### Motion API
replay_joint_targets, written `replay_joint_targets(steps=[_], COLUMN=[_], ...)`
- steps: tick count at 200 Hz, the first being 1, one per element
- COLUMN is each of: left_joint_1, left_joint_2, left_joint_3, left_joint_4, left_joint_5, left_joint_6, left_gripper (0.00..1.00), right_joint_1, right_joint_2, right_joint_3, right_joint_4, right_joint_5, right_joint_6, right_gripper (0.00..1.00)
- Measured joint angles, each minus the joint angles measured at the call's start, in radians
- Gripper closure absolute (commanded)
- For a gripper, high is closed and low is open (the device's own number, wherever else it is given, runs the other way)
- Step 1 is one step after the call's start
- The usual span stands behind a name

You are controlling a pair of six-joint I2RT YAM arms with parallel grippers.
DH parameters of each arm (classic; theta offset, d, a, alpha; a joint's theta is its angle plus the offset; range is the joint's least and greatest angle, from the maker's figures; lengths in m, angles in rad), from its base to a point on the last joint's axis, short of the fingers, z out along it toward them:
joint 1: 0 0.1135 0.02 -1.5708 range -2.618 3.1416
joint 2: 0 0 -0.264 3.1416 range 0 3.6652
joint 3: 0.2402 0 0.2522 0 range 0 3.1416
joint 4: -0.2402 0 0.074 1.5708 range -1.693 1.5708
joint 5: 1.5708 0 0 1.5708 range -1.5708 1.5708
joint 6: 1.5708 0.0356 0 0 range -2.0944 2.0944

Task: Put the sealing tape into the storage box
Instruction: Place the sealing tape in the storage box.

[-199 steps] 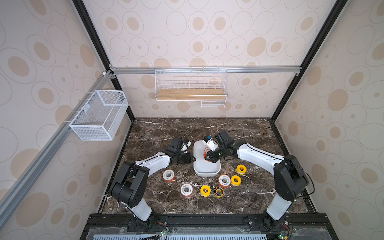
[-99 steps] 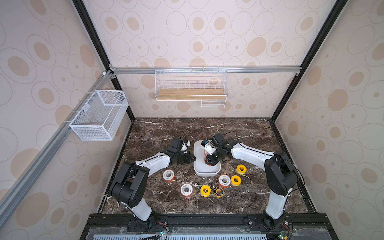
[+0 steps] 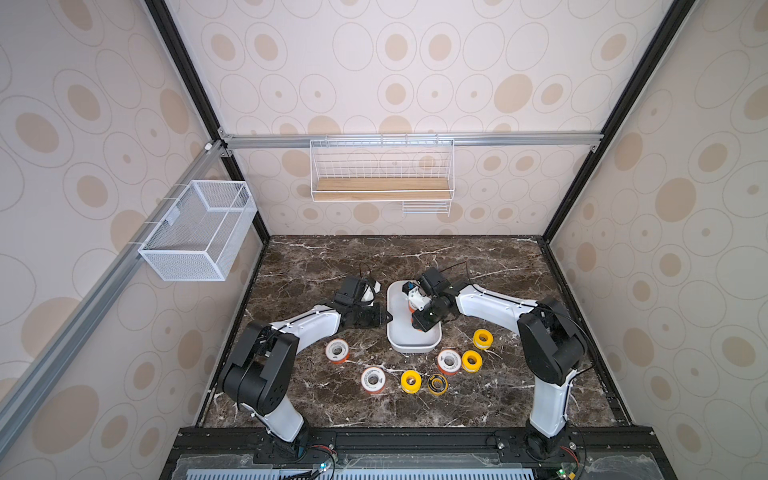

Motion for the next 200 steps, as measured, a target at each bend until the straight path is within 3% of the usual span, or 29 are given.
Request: replay_joint_targets(steps=[72,125,154,200], left_joint_1=[0.0,0.0,0.0,0.002], left_joint_2=[0.01,-0.006,-0.088,-0.265], left_joint_3=[0.0,0.0,0.002,-0.003], left_joint_4=[-0.008,-0.043,-0.118,-0.231], left_joint_5=[0.006,-0.01,-0.072,-0.288], left_joint_6=[0.001,0.019,0.048,0.079], left_gripper=[0.7,0.49,0.42,0.42], right_joint_1=[0.001,0.002,0.0,-0.041], right_joint_2=[0.039,0.032,-0.05,-0.269], right_joint_3=[0.026,0.024,-0.032,-0.153], right_joint_4=[-0.007,0.002,0.037,0.127], right_joint_5=[0.052,0.045,0.024,-0.035], right_joint_6=[0.032,0.054,0.068,0.114], right_gripper=[0.56,0.48,0.47,0.46])
